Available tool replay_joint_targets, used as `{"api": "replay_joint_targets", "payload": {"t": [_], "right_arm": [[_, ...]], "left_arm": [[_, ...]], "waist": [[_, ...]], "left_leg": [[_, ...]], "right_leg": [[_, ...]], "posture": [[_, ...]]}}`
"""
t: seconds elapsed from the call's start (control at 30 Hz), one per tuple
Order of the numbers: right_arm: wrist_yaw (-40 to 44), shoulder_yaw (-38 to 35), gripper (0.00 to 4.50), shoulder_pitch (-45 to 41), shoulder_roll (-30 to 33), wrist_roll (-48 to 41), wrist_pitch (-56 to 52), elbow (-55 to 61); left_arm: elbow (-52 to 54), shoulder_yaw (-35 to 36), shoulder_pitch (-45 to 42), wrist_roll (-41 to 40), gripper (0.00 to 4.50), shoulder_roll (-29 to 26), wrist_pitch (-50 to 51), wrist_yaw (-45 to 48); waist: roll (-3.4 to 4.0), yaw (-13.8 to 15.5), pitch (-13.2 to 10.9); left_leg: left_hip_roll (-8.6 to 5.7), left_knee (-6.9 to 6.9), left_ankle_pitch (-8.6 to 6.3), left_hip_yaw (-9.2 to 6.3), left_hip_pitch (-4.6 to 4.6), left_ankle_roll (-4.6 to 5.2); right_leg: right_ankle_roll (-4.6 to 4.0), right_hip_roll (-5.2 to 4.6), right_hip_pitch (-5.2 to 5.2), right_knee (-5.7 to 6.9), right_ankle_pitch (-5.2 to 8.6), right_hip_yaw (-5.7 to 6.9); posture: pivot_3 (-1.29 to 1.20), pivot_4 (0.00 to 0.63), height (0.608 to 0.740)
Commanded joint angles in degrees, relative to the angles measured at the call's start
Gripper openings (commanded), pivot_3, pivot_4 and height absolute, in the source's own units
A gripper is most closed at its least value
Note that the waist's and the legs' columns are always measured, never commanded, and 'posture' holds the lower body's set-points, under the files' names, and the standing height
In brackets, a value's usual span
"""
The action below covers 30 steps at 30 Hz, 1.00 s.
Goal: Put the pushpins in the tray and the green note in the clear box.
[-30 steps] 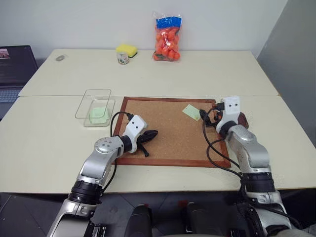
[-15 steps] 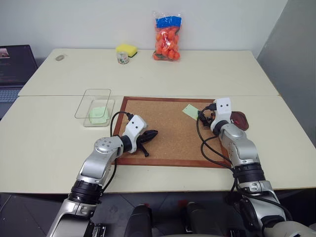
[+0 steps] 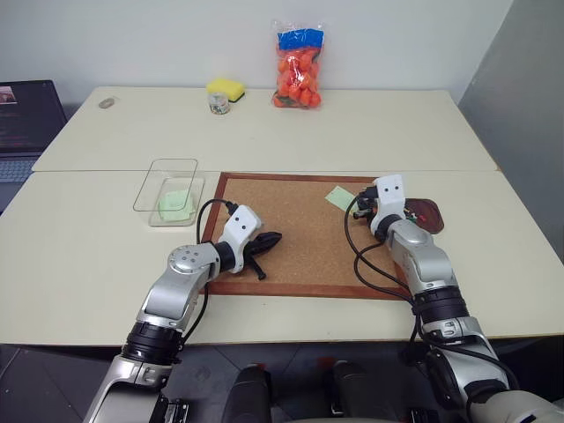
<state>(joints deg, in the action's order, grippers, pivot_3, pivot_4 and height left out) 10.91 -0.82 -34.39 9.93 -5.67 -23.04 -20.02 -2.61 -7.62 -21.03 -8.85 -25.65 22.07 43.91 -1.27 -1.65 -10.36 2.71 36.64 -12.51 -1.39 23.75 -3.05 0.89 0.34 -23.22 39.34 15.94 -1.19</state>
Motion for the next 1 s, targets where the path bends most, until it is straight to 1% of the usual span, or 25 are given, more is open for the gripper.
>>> {"api": "replay_joint_targets", "payload": {"t": [0.03,0.27,0.43,0.7,0.87,1.0], "right_arm": [[-0.1,-1.0,0.04,-0.6,0.3,-0.1,1.3,2.2],[0.2,-1.9,0.04,0.7,-0.4,-1.5,2.1,5.9],[0.8,-3.5,0.04,2.6,-2.2,-3.8,5.1,10.0],[0.3,-4.2,0.04,3.1,-3.3,-3.8,7.4,11.0],[0.4,-4.9,0.04,3.5,-2.9,-4.2,7.6,12.5],[0.2,-6.9,0.04,5.8,-0.4,-4.1,5.9,16.9]], "left_arm": [[0.2,-1.0,1.0,0.5,0.00,-0.2,0.9,0.1],[0.1,-1.1,1.0,0.6,0.00,-0.2,0.8,0.1],[-0.2,-1.3,1.1,0.8,0.00,-0.1,0.6,0.2],[-0.1,-1.4,1.2,0.8,0.00,-0.1,0.9,0.3],[0.1,-1.5,1.3,0.8,0.00,0.0,1.0,0.1],[0.2,-1.5,1.4,0.7,0.00,0.0,1.1,0.0]], "waist": [[0.00,0.0,0.0],[0.00,0.0,0.0],[0.02,0.0,0.0],[0.03,-0.1,0.0],[0.03,0.0,0.0],[0.03,0.0,0.0]], "left_leg": [[0.00,0.00,0.00,0.00,0.00,0.00],[0.00,0.00,0.00,-0.01,0.01,0.00],[0.00,-0.03,0.00,0.00,0.02,0.00],[0.01,-0.03,0.00,-0.01,0.01,0.00],[0.01,-0.03,0.00,0.00,0.00,0.00],[0.01,-0.03,0.00,0.00,0.01,0.00]], "right_leg": [[0.00,0.00,0.00,0.00,0.00,0.00],[0.00,0.00,0.00,-0.01,0.00,0.01],[0.00,0.00,-0.02,-0.01,0.00,0.00],[0.02,0.01,-0.03,0.00,0.01,0.01],[0.01,0.01,-0.02,-0.01,0.01,0.00],[0.00,0.01,-0.02,0.00,0.00,0.00]], "posture": [[0.00,0.150,0.740],[0.00,0.150,0.740],[0.00,0.150,0.740],[0.00,0.150,0.740],[0.00,0.150,0.740],[0.00,0.150,0.740]]}}
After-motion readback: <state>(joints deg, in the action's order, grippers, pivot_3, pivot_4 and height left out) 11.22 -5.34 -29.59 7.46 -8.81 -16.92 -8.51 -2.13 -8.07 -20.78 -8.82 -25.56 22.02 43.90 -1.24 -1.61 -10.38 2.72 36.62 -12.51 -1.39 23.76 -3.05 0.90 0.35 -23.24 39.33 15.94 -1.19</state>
